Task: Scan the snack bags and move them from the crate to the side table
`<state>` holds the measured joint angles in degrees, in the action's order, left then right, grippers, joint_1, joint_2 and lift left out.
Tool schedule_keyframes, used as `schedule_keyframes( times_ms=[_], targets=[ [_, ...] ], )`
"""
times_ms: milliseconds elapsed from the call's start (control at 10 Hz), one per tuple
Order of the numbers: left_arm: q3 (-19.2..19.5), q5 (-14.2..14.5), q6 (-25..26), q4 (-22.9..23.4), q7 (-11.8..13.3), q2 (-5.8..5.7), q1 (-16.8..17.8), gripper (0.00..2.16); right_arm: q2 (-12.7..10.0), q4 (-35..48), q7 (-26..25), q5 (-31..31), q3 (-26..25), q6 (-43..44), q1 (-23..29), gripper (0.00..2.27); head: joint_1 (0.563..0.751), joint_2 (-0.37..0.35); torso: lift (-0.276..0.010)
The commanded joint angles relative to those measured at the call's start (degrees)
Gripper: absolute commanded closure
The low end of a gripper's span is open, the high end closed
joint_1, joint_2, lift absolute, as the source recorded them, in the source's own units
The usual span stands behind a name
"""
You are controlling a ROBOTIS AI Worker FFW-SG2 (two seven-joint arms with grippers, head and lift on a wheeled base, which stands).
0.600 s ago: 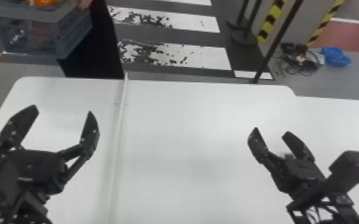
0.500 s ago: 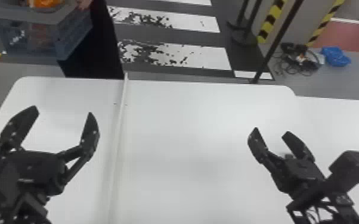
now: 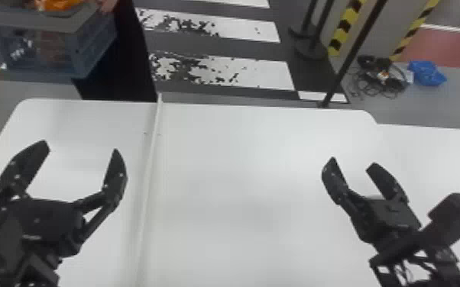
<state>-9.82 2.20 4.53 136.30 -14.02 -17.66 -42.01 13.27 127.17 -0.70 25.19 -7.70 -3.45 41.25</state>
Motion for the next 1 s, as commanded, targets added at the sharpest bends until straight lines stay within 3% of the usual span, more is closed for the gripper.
schedule_keyframes(
  times_ms=[0, 900],
  targets=[
    [-0.6, -0.1, 0.0, 0.0, 0.0, -0.01, -0.1, 0.10, 0.1, 0.0, 0.0, -0.1, -0.6, 0.9, 0.1, 0.13, 0.695, -0.157, -0.087],
    [-0.9, 0.0, -4.2, -1.7, -0.8, 0.43, -0.8, 0.10, 0.2, 0.9, 1.1, -0.4, 0.6, 1.0, 1.0, 0.09, 0.695, -0.165, -0.087]
  ],
)
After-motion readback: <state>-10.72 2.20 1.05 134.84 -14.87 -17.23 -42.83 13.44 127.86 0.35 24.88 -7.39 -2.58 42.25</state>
